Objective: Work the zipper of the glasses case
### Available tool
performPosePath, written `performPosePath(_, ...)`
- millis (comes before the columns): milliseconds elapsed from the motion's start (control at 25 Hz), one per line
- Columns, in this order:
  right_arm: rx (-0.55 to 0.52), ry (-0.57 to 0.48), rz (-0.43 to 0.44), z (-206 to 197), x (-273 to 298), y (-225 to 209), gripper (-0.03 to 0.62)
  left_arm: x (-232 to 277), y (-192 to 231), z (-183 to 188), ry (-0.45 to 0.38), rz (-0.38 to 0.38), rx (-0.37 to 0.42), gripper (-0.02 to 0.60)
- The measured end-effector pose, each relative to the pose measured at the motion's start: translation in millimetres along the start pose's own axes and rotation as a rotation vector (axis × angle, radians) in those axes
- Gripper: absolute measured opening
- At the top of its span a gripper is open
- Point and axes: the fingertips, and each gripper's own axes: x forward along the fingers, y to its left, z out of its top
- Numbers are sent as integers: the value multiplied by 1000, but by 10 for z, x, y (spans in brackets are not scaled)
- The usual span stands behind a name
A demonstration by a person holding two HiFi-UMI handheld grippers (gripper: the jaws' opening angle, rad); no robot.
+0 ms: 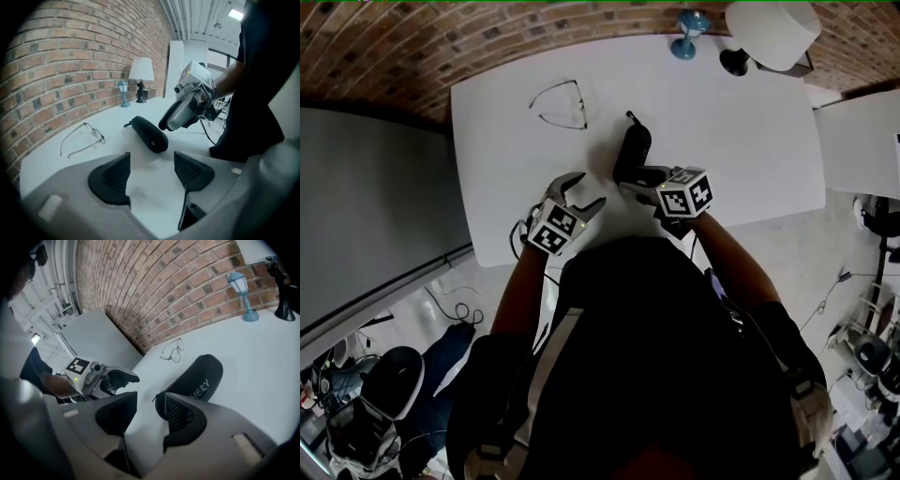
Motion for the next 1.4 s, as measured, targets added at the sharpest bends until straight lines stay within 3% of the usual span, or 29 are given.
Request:
performPosePath(280,-12,-65,-16,119,-171,2,181,-131,125,225,-81,45,-57,287)
performPosePath(480,-118,-151,-83,390,-421,-30,152,-246,280,528,-172,83,-77,275)
performPosePath(720,-229,-361,-234,976,-1016,-151,100,-477,539,1120,-307,168,-105,190)
performPosePath(920,-289,-507,-341,1211,-1505,-137,59,-743,669,1504,-422,262,-118,102)
performPosePath(1120,-379,-592,-426,1221,-1775,-41,27,-965,707,1621,-501,325,-122,50)
performPosePath(1400,-396,-665,-466,1238,-1994,6,3,-1130,715,1700,-571,333,-169,12)
